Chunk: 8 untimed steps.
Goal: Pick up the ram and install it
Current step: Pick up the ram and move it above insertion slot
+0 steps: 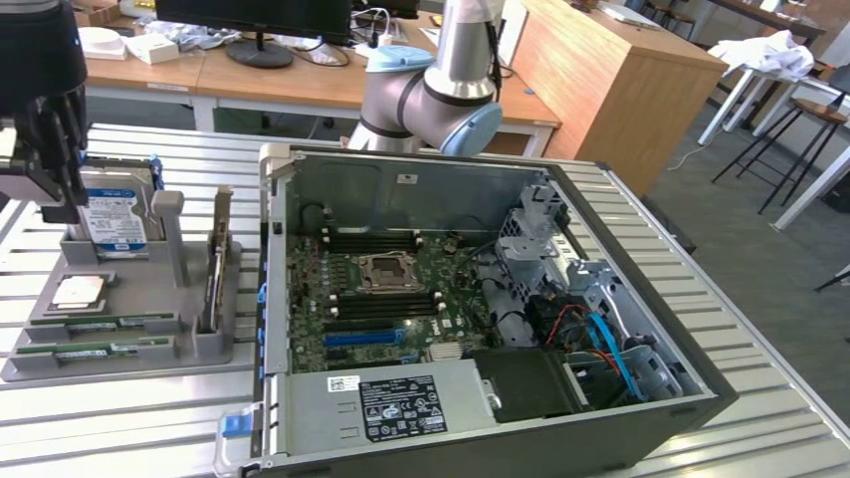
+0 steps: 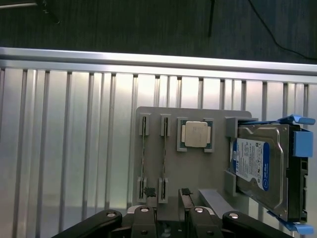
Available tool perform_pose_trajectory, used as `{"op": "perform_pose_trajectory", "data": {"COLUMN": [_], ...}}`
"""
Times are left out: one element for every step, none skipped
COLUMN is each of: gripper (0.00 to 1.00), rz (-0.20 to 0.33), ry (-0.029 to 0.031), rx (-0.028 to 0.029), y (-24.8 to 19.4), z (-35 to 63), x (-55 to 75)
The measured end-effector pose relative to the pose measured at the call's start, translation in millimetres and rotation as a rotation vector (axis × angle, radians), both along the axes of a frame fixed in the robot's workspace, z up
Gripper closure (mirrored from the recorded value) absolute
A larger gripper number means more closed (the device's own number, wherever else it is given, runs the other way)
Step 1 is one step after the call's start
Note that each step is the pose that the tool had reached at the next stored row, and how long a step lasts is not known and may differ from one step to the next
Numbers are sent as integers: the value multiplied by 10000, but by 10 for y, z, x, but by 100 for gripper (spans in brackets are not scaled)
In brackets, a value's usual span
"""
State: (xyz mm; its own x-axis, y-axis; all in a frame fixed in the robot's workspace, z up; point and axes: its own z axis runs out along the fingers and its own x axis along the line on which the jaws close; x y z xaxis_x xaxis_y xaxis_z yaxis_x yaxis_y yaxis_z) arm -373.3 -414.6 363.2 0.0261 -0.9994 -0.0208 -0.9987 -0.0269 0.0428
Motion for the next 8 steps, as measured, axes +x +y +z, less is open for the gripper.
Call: {"op": "perform_pose_trajectory", "data": {"gripper": [69,69,69,69,69,69,69,69], "rz": [1,0,1,0,0,1,0,0], "ry": [-1,0,0,0,0,0,0,0], "rx": [0,0,0,0,0,0,0,0], "y": [0,0,0,0,0,0,0,0], "z": [-7,-14,-21,-29,-36,-43,-50,-57], "x": [0,0,0,0,0,0,0,0]}}
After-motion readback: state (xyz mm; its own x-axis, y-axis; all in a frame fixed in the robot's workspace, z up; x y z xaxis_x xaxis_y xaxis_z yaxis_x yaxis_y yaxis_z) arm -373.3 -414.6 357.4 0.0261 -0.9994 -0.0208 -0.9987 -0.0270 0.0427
